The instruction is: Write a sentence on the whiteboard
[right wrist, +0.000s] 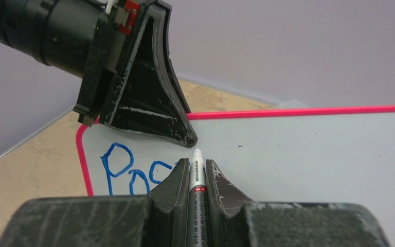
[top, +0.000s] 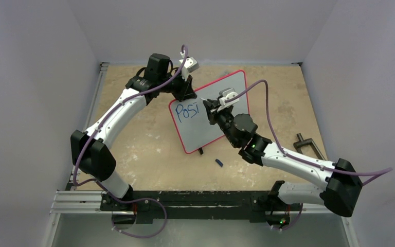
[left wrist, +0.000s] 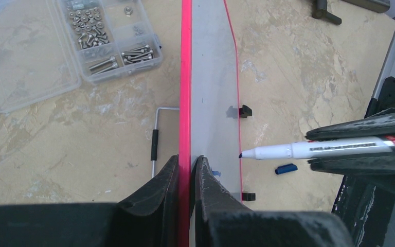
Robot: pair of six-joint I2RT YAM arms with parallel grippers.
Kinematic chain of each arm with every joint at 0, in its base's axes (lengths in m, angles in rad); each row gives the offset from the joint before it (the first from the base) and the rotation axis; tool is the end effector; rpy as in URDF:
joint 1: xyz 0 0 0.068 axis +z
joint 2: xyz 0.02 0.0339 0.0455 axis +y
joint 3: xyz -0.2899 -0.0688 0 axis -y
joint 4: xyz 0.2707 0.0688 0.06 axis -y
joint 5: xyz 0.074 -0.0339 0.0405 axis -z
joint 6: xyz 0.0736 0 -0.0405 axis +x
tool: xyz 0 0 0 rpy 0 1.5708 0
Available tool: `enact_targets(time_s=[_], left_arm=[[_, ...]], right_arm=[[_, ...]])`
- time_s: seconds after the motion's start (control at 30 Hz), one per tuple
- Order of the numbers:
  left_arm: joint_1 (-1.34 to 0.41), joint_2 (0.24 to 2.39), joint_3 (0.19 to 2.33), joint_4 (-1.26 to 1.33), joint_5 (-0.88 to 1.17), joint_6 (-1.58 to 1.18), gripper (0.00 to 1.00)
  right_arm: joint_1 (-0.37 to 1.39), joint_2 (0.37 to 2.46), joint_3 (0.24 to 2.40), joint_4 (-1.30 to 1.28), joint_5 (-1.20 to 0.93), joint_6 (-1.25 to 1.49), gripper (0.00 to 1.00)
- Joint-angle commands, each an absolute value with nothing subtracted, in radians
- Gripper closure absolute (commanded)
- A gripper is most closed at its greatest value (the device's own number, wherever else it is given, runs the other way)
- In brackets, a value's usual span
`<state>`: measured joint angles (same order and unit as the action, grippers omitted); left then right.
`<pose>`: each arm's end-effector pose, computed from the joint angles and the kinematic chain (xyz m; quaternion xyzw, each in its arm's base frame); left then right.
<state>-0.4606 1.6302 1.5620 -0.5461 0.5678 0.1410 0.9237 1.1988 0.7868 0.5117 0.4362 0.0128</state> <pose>0.3609 -0.2233 0.3659 0.3756 0.7758 -0.3158 0.3966 0.2218 0.2419 0.3442 -0.1441 0.6589 0.1972 0.7115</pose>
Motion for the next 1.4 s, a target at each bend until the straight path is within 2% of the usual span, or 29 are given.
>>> enact_targets(time_s=[0.0, 1.37], left_arm=[[-0.475, 1.66, 1.545, -0.665, 0.458, 0.235, 1.0], [-0.482, 1.66, 1.543, -0.668, 0.45, 0.241, 1.0]], right_arm=[[0.92, 1.164, 0.786, 0.519, 0.464, 0.038, 1.0], [0.919, 1.282, 0.77, 0.597, 0.484, 0.024, 1.0]])
